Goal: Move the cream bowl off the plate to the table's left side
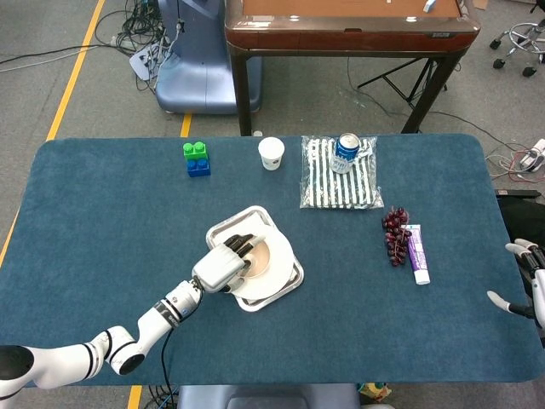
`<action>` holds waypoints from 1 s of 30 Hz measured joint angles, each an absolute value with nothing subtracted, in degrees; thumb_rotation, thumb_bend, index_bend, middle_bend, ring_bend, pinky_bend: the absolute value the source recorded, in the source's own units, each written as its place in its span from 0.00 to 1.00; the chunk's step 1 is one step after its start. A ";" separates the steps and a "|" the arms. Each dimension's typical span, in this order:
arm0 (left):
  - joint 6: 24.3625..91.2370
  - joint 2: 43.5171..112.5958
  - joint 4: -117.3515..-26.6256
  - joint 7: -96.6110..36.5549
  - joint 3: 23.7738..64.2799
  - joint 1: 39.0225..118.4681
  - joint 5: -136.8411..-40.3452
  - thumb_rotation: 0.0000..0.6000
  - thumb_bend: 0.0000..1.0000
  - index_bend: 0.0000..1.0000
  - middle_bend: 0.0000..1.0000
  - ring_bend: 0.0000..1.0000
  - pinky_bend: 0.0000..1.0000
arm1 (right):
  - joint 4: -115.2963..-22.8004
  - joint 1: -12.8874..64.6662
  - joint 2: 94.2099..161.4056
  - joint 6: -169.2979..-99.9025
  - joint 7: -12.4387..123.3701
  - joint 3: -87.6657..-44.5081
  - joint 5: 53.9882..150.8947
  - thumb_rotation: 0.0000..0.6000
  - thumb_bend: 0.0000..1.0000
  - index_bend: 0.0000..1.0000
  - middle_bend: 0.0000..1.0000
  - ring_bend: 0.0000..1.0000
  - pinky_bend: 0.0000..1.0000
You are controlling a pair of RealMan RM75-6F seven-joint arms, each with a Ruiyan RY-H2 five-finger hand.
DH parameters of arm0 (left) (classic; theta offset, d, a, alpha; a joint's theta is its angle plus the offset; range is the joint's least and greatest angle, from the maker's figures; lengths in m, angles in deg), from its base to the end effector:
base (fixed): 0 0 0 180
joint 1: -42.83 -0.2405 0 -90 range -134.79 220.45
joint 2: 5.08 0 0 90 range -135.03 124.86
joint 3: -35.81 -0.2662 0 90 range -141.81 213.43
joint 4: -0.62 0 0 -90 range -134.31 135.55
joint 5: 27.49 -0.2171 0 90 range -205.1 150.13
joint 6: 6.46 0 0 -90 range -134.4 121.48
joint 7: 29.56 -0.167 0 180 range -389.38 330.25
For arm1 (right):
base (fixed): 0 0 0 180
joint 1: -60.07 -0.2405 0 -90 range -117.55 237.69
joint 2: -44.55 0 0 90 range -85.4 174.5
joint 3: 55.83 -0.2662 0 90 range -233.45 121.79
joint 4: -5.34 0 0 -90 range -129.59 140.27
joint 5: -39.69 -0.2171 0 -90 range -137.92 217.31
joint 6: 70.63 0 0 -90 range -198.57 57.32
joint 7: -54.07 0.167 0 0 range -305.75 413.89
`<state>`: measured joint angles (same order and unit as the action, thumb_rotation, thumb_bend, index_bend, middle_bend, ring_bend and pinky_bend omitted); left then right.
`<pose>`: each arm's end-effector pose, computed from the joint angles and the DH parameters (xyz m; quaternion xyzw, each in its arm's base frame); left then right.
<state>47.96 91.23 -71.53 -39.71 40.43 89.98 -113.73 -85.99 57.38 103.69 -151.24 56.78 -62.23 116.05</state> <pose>-0.1130 0.3555 -0.0831 -0.8314 -0.2347 -0.3927 0.3153 -0.3637 -0.2037 0.2002 0.5388 -0.4207 0.3370 0.6474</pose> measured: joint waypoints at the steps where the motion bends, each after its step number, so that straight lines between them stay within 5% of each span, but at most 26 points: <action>1: 48.33 91.24 -71.46 -39.41 40.37 89.95 -114.01 1.00 0.35 0.60 0.00 0.00 0.11 | -85.99 57.37 103.69 -151.22 56.77 -62.23 116.04 1.00 0.06 0.25 0.20 0.16 0.27; 30: 54.36 77.68 -79.52 -47.80 41.38 86.12 -112.42 1.00 0.35 0.61 0.00 0.00 0.11 | -86.34 56.61 104.50 -150.24 54.36 -61.85 116.20 1.00 0.06 0.25 0.20 0.16 0.27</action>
<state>54.36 77.68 -79.52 -47.80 41.38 86.12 -112.42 -86.34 56.61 104.50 -150.24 54.36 -61.85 116.20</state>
